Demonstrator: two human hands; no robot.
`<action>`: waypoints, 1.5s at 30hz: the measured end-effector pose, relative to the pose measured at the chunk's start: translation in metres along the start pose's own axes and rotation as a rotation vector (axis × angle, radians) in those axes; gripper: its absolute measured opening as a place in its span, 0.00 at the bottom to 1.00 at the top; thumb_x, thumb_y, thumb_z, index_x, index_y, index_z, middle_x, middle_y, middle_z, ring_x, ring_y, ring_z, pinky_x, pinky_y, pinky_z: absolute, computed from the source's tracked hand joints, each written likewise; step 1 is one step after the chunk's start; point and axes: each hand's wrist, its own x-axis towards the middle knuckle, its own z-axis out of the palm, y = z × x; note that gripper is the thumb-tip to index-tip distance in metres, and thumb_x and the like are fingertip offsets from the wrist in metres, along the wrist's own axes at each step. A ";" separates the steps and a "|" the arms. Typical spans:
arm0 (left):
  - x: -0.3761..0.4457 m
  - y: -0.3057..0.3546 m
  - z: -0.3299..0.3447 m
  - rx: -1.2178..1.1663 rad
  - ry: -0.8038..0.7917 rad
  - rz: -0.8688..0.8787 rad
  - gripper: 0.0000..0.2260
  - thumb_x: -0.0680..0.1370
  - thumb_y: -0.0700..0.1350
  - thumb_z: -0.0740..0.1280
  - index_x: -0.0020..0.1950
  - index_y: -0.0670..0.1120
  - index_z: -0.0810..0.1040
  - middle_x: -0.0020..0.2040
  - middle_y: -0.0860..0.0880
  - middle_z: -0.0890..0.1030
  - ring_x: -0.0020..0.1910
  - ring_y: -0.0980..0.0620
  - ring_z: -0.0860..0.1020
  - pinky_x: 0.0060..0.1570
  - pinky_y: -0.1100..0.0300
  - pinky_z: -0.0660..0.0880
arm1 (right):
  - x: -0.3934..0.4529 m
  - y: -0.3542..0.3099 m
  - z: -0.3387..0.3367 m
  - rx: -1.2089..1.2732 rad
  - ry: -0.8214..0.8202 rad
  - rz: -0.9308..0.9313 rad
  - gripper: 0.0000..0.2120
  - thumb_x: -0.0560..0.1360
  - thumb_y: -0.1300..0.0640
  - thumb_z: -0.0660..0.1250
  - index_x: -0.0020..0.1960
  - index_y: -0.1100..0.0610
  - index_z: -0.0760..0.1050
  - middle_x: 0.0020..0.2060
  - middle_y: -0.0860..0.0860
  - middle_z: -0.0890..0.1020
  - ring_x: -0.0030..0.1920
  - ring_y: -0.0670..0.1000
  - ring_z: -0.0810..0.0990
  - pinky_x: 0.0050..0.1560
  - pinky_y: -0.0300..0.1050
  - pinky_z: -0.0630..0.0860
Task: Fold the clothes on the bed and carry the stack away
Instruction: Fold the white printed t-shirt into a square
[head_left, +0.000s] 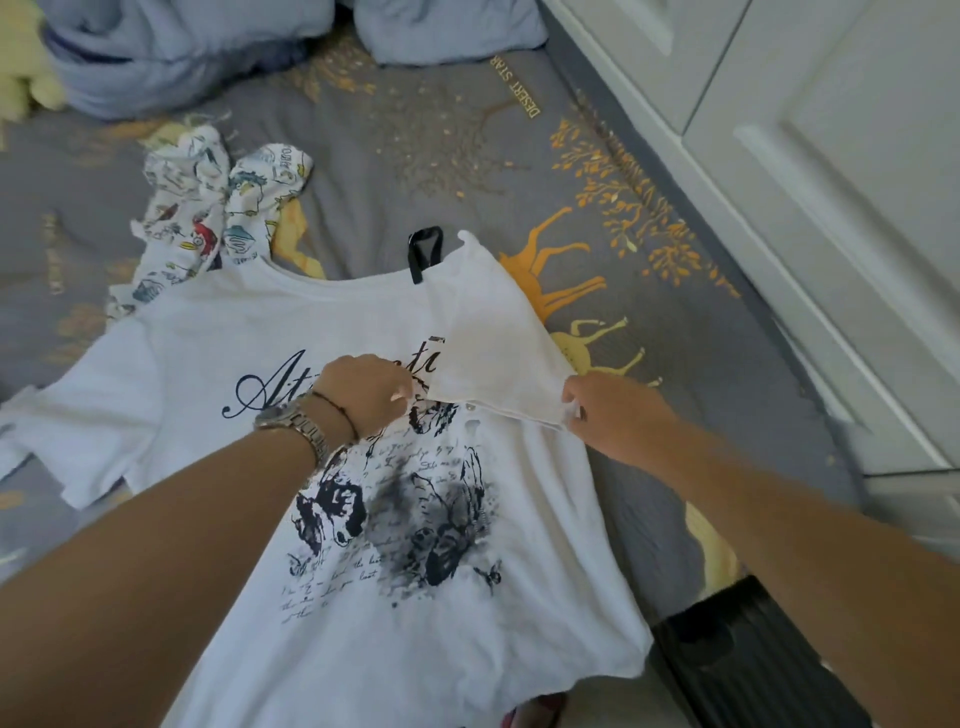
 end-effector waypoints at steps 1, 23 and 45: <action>-0.011 -0.002 -0.007 0.030 -0.003 -0.024 0.11 0.78 0.48 0.59 0.57 0.54 0.77 0.57 0.52 0.80 0.56 0.51 0.77 0.54 0.56 0.74 | -0.004 -0.004 -0.011 -0.087 0.011 -0.002 0.13 0.76 0.58 0.59 0.60 0.56 0.71 0.57 0.56 0.76 0.58 0.58 0.75 0.53 0.51 0.73; -0.253 -0.211 0.086 -0.518 0.108 -0.962 0.12 0.78 0.46 0.56 0.46 0.43 0.77 0.48 0.43 0.80 0.47 0.42 0.78 0.40 0.56 0.70 | 0.070 -0.324 -0.059 -0.226 0.088 -0.456 0.09 0.76 0.54 0.62 0.56 0.52 0.73 0.51 0.49 0.79 0.51 0.53 0.77 0.47 0.46 0.73; -0.163 -0.283 0.178 -1.701 0.590 -1.116 0.24 0.63 0.46 0.79 0.51 0.46 0.69 0.48 0.47 0.77 0.46 0.49 0.76 0.43 0.63 0.74 | 0.242 -0.546 0.073 -0.224 -0.151 -0.638 0.25 0.75 0.56 0.67 0.69 0.54 0.63 0.69 0.51 0.69 0.68 0.57 0.65 0.61 0.54 0.70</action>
